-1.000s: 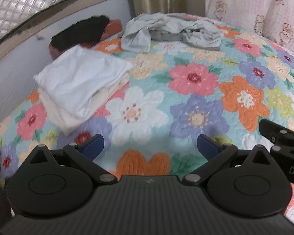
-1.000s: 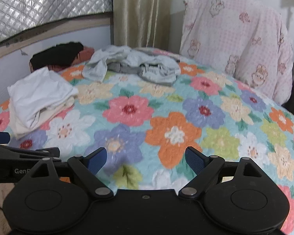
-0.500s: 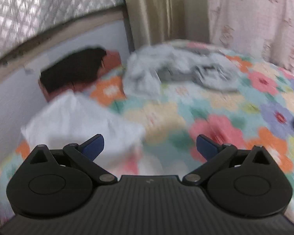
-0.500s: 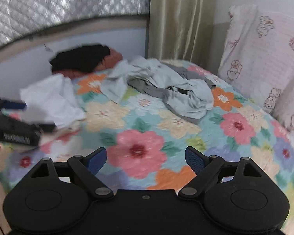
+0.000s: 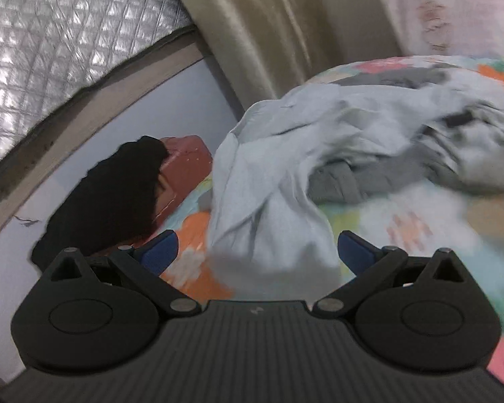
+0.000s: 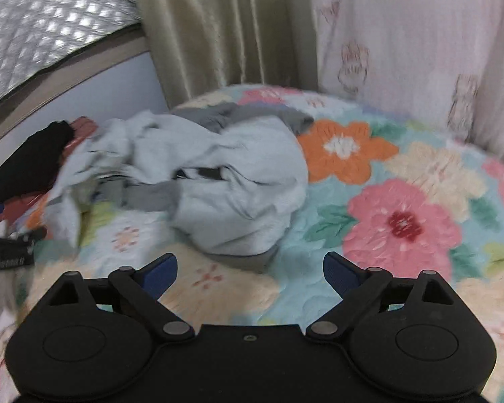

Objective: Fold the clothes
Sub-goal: 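Reach both grippers to the crumpled light-grey T-shirt and close on it, then lift the light-grey T-shirt with both grippers and shake it out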

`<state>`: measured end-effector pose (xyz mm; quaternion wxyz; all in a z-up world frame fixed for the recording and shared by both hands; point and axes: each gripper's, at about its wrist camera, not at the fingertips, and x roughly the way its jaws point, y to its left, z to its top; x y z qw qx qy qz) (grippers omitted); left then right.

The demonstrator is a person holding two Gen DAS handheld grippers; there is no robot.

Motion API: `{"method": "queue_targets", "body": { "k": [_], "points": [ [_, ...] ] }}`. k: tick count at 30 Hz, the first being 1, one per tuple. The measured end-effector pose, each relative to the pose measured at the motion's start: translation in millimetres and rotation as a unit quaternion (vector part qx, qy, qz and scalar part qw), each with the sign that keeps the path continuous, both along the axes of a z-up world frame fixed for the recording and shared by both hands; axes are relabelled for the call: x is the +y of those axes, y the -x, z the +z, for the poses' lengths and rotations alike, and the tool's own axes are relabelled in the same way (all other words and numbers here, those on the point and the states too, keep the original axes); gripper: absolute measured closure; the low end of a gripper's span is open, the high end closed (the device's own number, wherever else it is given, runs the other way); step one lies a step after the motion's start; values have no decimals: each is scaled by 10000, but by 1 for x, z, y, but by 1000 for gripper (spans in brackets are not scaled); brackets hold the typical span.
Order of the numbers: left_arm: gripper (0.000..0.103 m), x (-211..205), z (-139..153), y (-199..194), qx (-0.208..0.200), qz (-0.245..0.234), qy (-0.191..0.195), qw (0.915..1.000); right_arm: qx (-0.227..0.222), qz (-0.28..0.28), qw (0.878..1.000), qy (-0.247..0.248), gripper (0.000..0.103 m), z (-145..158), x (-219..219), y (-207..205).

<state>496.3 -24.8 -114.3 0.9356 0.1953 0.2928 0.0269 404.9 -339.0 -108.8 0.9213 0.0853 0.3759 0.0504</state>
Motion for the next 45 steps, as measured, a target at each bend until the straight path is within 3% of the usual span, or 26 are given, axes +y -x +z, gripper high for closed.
{"method": "queue_targets", "body": {
  "k": [5, 7, 8, 9, 10, 11, 14, 15, 21, 31, 36, 39, 42, 45],
  "points": [
    [6, 14, -20, -63, 110, 433, 539, 9975, -90, -223, 9996, -153, 7, -33, -16, -67],
    [40, 25, -25, -75, 287, 520, 915, 9940, -52, -405, 9989, -235, 9, -45, -19, -93],
    [73, 34, -27, -79, 427, 524, 1265, 9897, -48, -411, 9988, -253, 23, -51, -17, -102],
    [93, 39, -27, -76, 422, 565, 1451, 9869, -33, -360, 9991, -216, 38, -55, -12, -109],
    [93, 44, -26, -73, 401, 611, 1617, 9841, -26, -285, 9995, -105, 73, -58, -5, -114],
    [93, 49, -26, -70, 379, 656, 1781, 9811, -130, -277, 9995, 71, 85, -57, 3, -114],
    [94, 44, -9, -39, -210, 570, 1414, 9881, -857, -307, 9947, 488, 92, -45, 25, -84],
    [95, 41, -4, -28, -413, 538, 1279, 9895, -1027, -303, 9930, 493, 92, -38, 28, -70],
    [96, 38, 52, 44, -1158, 319, 1463, 9819, -1522, -281, 9860, 626, 94, 15, 27, 14],
    [96, 43, 147, 174, -1601, -705, 2054, 9629, -1625, -523, 9822, 787, 94, 97, -37, 143],
    [96, 37, 161, 201, -1427, -923, 2628, 9498, -1622, -636, 9780, 1150, 94, 124, -70, 166],
    [96, 29, 173, 220, -1689, -990, 2833, 9388, -1852, -804, 9693, 1406, 94, 150, -78, 174],
    [96, 26, 196, 243, -2007, -1164, 2825, 9308, -2265, -850, 9567, 1621, 94, 181, -78, 192],
    [96, 24, 229, 264, -2023, -1535, 2730, 9279, -2585, -836, 9462, 1759, 94, 217, -75, 218]
  ]
}}
